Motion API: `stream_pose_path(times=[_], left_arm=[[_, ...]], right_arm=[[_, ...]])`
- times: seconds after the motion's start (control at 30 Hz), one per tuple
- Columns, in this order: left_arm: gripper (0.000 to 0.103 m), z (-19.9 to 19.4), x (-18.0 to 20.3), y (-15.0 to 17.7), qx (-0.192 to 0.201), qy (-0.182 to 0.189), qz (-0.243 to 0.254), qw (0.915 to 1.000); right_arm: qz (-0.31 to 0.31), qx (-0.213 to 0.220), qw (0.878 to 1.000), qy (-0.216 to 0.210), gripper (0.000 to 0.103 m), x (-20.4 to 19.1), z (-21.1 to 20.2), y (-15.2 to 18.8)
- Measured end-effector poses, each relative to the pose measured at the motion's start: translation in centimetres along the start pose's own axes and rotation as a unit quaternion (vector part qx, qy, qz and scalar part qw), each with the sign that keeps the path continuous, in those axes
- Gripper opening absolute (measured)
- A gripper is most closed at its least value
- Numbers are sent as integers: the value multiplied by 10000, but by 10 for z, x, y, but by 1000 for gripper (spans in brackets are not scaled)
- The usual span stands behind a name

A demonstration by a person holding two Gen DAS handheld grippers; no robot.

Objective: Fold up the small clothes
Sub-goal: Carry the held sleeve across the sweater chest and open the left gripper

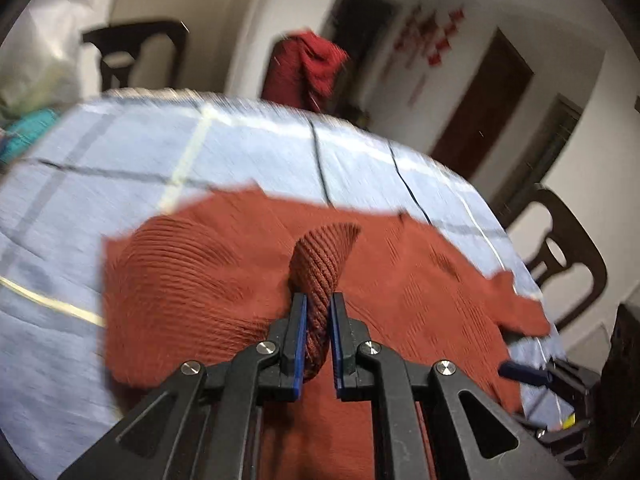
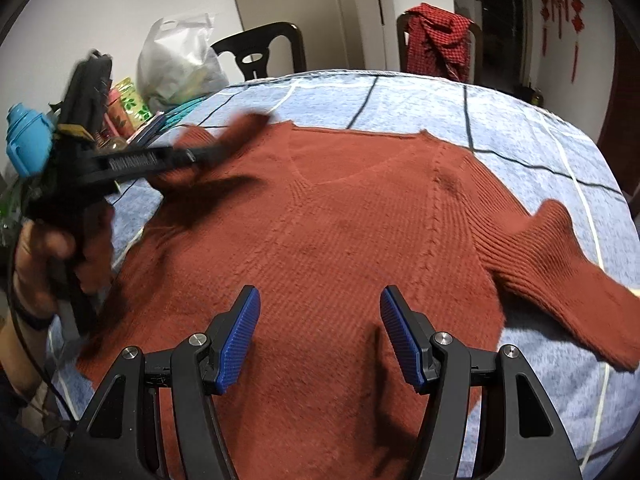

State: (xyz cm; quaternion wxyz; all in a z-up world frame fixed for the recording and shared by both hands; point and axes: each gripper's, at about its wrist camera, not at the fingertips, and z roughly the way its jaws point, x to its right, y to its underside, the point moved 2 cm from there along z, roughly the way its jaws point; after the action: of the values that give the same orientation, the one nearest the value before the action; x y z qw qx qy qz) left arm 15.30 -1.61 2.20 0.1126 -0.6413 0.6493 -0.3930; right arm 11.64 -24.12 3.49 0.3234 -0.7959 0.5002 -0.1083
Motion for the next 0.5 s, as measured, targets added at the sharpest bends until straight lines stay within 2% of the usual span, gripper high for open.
stream_pose_path(times=[0.07,0.13,0.2,0.3,0.43,0.5], left_arm=[[16,1,9,6,-95,237,84,9996],[30,-13,15,10,25,371,193,9991],[37,-31,13,9,240,363,275,9987],[39,-53,0,6,486,135,253,9984],[39,-63,-32,1,553,-479,172,9972],[39,-62,-48,3,464,-697,75,9965]], right_arm=[[48,3,10000,50,63,4,-2,0],[85,30,9999,70,63,5,-4,-2],[172,65,9998,58,63,6,-4,-7],[301,155,9994,-59,63,5,-2,-18],[533,95,9981,-301,63,-3,12,-30],[619,15,9970,-475,55,-10,26,-39]])
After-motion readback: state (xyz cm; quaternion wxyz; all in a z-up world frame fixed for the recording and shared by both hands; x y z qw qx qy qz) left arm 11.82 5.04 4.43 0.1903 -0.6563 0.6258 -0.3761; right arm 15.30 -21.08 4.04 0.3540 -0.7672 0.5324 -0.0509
